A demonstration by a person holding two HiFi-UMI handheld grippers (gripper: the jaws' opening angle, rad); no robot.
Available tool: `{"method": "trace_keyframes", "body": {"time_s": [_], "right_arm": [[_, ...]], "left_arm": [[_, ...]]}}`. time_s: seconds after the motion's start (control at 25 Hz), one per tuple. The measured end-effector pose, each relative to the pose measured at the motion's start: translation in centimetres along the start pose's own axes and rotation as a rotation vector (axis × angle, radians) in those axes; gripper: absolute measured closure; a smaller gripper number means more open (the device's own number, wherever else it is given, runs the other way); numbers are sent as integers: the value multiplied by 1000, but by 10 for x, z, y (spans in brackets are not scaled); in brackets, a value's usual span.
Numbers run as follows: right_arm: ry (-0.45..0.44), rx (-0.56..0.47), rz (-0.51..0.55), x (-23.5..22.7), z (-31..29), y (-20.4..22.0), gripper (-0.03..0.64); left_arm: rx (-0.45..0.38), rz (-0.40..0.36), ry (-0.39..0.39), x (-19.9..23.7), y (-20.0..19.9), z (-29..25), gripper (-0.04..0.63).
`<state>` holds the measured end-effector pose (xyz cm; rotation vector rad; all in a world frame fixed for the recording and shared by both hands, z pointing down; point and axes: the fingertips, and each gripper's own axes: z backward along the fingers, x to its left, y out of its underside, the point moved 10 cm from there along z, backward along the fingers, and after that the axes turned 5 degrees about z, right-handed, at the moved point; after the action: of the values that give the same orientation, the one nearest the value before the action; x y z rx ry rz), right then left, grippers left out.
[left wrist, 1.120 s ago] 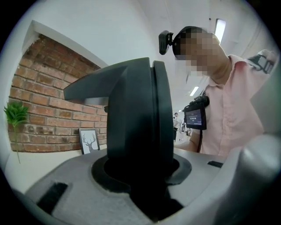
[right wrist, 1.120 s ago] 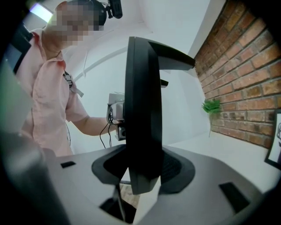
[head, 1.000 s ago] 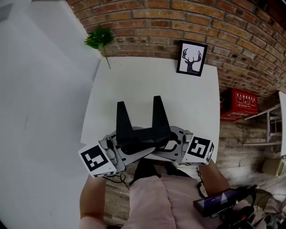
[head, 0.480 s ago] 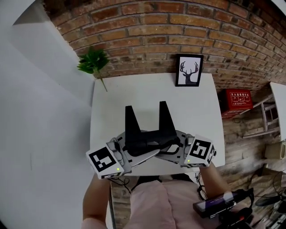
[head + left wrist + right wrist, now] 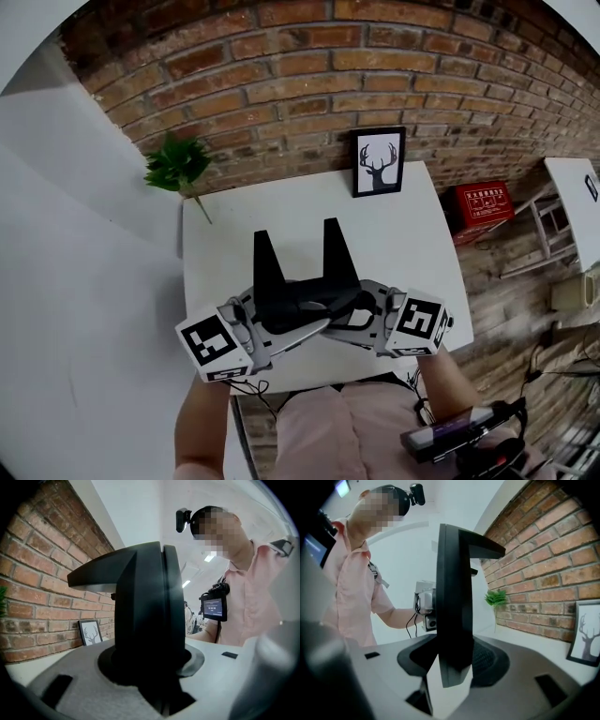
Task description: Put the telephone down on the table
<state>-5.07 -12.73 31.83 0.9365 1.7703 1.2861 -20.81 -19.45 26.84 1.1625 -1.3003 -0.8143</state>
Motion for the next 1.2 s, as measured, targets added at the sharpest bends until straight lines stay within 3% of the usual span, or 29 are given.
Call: {"method": "trace_keyframes", "body": {"time_s": [0.64, 1.2], "right_arm": [[46, -4, -70, -38, 8, 10, 423], [45, 79, -189, -79, -8, 66, 422]], "left_arm": [[52, 57, -6, 45, 24, -18, 430], [61, 204, 16, 100, 80, -32, 430]]}}
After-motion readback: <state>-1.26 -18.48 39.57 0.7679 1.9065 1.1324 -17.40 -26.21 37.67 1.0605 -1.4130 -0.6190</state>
